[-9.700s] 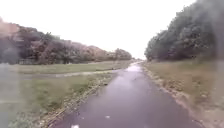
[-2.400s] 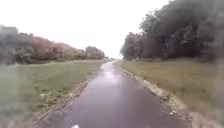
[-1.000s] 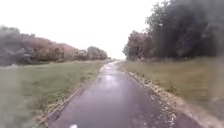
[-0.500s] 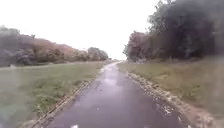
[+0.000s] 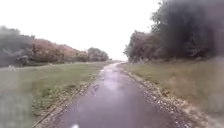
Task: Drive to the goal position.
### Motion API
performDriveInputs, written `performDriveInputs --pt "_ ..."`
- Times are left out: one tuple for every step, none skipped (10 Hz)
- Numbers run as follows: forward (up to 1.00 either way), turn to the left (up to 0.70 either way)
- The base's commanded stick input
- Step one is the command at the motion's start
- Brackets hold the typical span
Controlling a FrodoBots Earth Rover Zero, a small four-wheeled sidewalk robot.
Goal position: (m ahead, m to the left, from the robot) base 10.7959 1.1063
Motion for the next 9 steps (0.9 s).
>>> performDriveInputs --pt "1.00 0.00" --pt "1.00 0.00" --pt "1.00 0.00" --pt "1.00 0.00" --pt "1.00 0.00" --pt "1.00 0.03" --pt "1.00 0.03" --pt "1.00 0.05" --pt "1.00 0.09"
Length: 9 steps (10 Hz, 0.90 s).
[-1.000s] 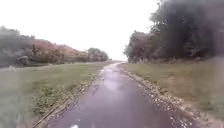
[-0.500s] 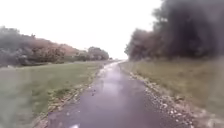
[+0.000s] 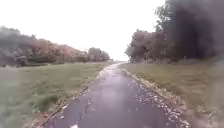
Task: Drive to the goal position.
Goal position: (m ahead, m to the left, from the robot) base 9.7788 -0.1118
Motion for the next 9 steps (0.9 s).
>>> performDriveInputs --pt "1.00 0.12" --pt "1.00 0.10" --pt "1.00 0.06" --pt "1.00 0.04" --pt "1.00 0.04" --pt "1.00 0.03" --pt "1.00 0.02" --pt "1.00 0.02" --pt "1.00 0.00"
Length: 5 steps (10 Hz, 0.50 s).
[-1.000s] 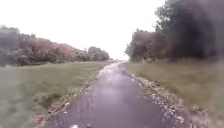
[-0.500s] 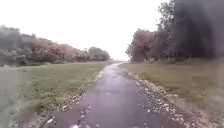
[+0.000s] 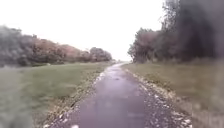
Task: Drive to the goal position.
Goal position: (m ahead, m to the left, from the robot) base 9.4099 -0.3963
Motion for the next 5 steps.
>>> performDriveInputs --pt "1.00 0.00" --pt "1.00 0.00" --pt "1.00 0.00" --pt "1.00 0.00" --pt "1.00 0.00"
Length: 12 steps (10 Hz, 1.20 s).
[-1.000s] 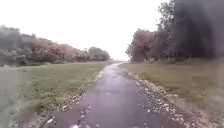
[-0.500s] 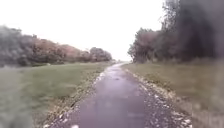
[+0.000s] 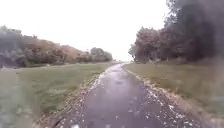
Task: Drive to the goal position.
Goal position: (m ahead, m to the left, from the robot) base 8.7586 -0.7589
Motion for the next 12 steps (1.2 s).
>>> performDriveInputs --pt "1.00 0.00" --pt "1.00 -0.02" --pt "1.00 -0.04" --pt "1.00 -0.15" --pt "1.00 -0.14" --pt "1.00 0.00" --pt "1.00 0.00" --pt "1.00 0.00" --pt "1.00 0.00" --pt "1.00 0.00" --pt "1.00 -0.21" --pt "1.00 -0.19"
